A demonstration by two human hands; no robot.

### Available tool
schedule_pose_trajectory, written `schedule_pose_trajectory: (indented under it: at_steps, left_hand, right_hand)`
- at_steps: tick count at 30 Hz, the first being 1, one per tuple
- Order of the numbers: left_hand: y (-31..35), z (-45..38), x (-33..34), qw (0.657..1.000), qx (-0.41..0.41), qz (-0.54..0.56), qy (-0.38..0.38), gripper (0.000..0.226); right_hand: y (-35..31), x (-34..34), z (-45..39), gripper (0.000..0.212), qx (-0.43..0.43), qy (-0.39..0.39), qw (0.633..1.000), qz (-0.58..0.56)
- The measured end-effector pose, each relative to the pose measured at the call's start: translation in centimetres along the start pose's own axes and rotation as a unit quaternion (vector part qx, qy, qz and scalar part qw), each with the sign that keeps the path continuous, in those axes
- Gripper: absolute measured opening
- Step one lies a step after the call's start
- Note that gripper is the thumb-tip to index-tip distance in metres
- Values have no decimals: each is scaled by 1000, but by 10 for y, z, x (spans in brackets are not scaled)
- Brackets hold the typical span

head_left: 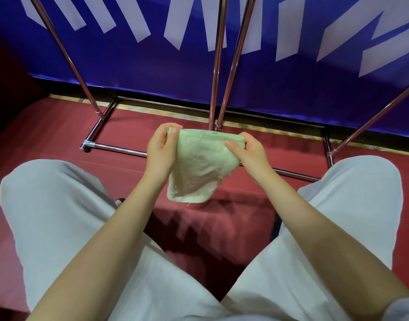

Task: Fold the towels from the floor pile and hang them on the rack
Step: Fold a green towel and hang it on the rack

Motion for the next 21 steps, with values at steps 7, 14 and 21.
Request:
schedule_pose_trajectory:
  at_steps: [7,14,21]
  left_hand:
    - [-37,16,19,973,-214,77,31,21]
    - [-42,31,39,937,-312,153,30,19]
    - [-36,29,49,930,-310,186,69,18]
  right_hand:
    - [8,4,-2,25,-44,114,980,159]
    - [14,16,0,24,3,166,978,125]
    - [15,35,0,30,45,143,988,42]
Point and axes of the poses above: each hand's wrist, its own z-axis away from the middle knuckle, its own x-axis out of the palm, y = z × x, the point moved 5 cm from there along -z, towards the middle knuckle, and after that the axes turned 5 degrees about x, right-handed, at the moved point
